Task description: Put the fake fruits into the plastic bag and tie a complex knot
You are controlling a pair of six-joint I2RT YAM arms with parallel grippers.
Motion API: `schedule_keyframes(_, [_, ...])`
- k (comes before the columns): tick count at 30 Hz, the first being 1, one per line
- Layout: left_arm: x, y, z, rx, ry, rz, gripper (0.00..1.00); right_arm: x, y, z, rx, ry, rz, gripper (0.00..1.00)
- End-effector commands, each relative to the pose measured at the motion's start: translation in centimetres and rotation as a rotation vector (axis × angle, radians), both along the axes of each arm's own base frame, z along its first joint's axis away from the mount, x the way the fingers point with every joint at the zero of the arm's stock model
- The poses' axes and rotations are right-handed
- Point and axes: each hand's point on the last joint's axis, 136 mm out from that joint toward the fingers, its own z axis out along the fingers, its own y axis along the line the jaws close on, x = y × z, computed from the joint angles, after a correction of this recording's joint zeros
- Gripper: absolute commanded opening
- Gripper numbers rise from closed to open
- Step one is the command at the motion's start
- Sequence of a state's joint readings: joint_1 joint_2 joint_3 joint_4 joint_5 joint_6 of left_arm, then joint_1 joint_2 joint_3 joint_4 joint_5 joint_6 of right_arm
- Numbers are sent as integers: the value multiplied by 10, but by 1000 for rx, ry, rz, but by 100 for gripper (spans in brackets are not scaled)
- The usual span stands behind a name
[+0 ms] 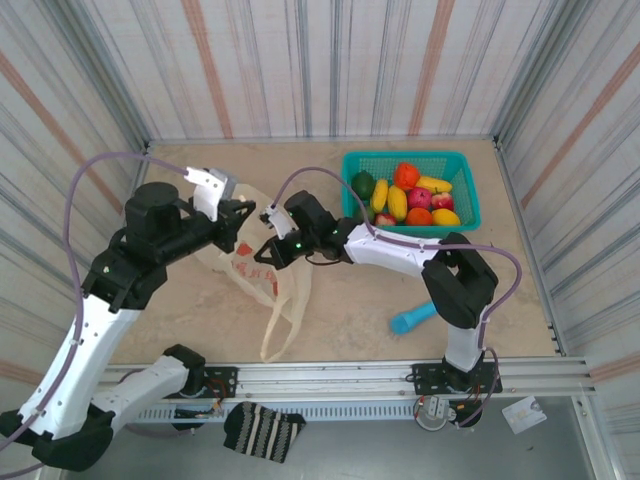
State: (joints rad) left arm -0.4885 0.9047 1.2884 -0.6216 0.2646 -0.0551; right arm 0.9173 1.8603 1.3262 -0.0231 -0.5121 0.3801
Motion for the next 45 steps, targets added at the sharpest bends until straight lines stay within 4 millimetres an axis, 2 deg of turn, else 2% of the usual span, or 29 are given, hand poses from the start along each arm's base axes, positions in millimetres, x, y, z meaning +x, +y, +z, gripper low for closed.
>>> schedule_keyframes(1, [0,-5,29,-33,-55,-17,0,8,14,6,8,-144,-28,16])
schedule_keyframes(3, [-3,-10,37,-60,-54,-46,0,21,11,-3,-81,-222,-107,29])
schedule_keyframes(5, [-4,-12,40,-68,-54,-58,0,27,7,6,-80,-279,-142,39])
schedule_keyframes(8, [-3,-7,37,-45,-54,-31,0,43,-14,28,-98,-403,-225,58])
schedule_keyframes(10, [-6,-7,34,-43,-56,-46,0,64,-32,33,-151,-433,-293,60])
schedule_keyframes(12, [-10,-12,30,-47,-50,-82,0,78,-39,38,-138,-421,-325,61])
schedule_keyframes(14, [-14,-19,29,-71,-53,-125,0,84,-32,44,-100,-398,-321,60])
schedule_keyframes(17, [-18,-28,31,-116,-44,-180,0,92,-8,44,-63,-373,-311,59])
schedule_keyframes(20, [-26,-35,35,-173,-34,-238,0,113,9,44,-62,-414,-382,60])
schedule_keyframes(22, [-30,-39,27,-186,3,-263,0,135,5,64,-17,-469,-485,61])
schedule_keyframes(23, [-33,-39,21,-192,24,-272,0,150,-1,84,35,-490,-550,62])
schedule_keyframes(26, [-49,-42,-1,-204,78,-334,0,191,-34,141,160,-508,-740,63])
schedule_keyframes(29, [-70,-50,-22,-213,153,-446,0,216,-60,185,251,-534,-833,65])
schedule_keyframes(31, [-78,-53,-41,-198,230,-487,0,225,-73,203,286,-551,-861,65])
schedule_keyframes(33, [-82,-55,-61,-175,314,-513,0,233,-87,213,307,-546,-892,66])
schedule_keyframes(35, [-87,-58,-75,-162,385,-542,0,239,-99,216,318,-535,-911,67])
schedule_keyframes(38, [-80,-57,-87,-133,427,-519,0,243,-104,208,301,-492,-886,68])
schedule_keyframes(40, [-64,-50,-84,-115,388,-438,0,239,-99,198,279,-466,-833,68])
schedule_keyframes(42, [-40,-38,-69,-123,319,-331,0,233,-93,182,231,-440,-783,67])
schedule_keyframes(45, [0,-16,-53,-103,227,-129,0,217,-81,150,153,-378,-682,66])
